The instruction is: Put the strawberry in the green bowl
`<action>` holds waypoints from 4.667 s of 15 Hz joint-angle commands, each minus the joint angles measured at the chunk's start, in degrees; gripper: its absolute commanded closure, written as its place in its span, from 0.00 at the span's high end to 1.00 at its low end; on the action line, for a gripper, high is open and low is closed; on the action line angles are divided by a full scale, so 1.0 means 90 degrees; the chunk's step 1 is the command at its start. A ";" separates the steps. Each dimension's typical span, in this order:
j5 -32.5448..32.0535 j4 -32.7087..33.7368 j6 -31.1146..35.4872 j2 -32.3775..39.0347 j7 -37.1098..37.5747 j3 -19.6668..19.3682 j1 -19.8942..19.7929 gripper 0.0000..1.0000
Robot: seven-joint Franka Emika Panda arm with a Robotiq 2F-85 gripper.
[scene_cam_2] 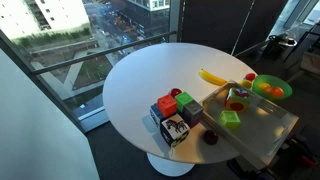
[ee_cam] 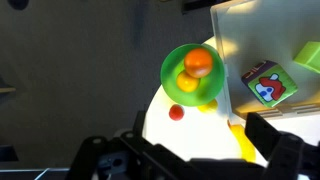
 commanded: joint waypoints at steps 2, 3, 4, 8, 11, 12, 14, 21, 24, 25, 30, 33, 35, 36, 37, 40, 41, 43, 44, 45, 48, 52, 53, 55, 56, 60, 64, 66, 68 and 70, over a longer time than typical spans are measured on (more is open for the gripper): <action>-0.0019 0.0028 -0.0022 0.0000 0.0015 -0.0054 0.0064 1.00; -0.0019 0.0028 -0.0022 -0.0001 0.0015 -0.0054 0.0064 1.00; -0.0019 0.0028 -0.0022 -0.0001 0.0015 -0.0054 0.0064 1.00; -0.0019 0.0029 -0.0022 -0.0001 0.0015 -0.0054 0.0064 1.00; 0.0017 0.0174 -0.0091 0.0243 0.0140 -0.0066 0.0039 1.00; 0.0015 0.0220 -0.0119 0.0304 0.0148 -0.0089 0.0018 1.00; 0.0047 0.0346 -0.0140 0.0501 0.0128 -0.0182 -0.0017 1.00; 0.0516 0.1061 -0.0118 0.1519 -0.0349 -0.0720 -0.0063 1.00; 0.0938 0.1332 0.0021 0.1977 -0.0508 -0.0860 -0.0095 1.00; 0.1079 0.1395 0.0106 0.2119 -0.0545 -0.0884 -0.0113 1.00; 0.1491 0.1588 0.0639 0.2836 -0.0472 -0.0858 -0.0203 1.00; 0.1565 0.1628 0.1050 0.3251 -0.0358 -0.0833 -0.0250 1.00; 0.1617 0.1690 0.1289 0.3537 -0.0297 -0.0831 -0.0304 1.00; 0.1643 0.1727 0.1367 0.3661 -0.0287 -0.0828 -0.0334 1.00; 0.1683 0.1765 0.1470 0.3797 -0.0253 -0.0826 -0.0370 1.00; 0.1799 0.1835 0.1727 0.4106 -0.0130 -0.0822 -0.0477 1.00; 0.1829 0.1824 0.1854 0.4185 -0.0058 -0.0823 -0.0506 1.00; 0.1889 0.1791 0.2040 0.4314 0.0060 -0.0820 -0.0552 1.00; 0.1916 0.1769 0.2139 0.4366 0.0152 -0.0818 -0.0564 1.00; 0.1980 0.1743 0.2262 0.4413 0.0246 -0.0814 -0.0580 1.00; 0.2076 0.1752 0.2380 0.4566 0.0524 -0.0811 -0.0587 1.00; 0.1933 0.1639 0.2337 0.4561 0.0540 -0.0806 -0.0563 1.00; 0.1933 0.1633 0.2337 0.4570 0.0540 -0.0802 -0.0562 1.00; 0.1933 0.1632 0.2337 0.4570 0.0539 -0.0800 -0.0562 1.00; 0.1933 0.1632 0.2337 0.4570 0.0539 -0.0799 -0.0561 1.00; 0.1915 0.1541 0.2595 0.4616 0.0746 -0.0804 -0.0505 1.00; 0.1956 0.1318 0.3314 0.4782 0.1147 -0.0750 -0.0420 1.00; 0.1959 0.1225 0.3625 0.4896 0.1314 -0.0710 -0.0379 1.00; 0.1917 0.1160 0.3810 0.5012 0.1468 -0.0693 -0.0304 1.00; 0.1920 0.1130 0.3899 0.5106 0.1545 -0.0668 -0.0243 1.00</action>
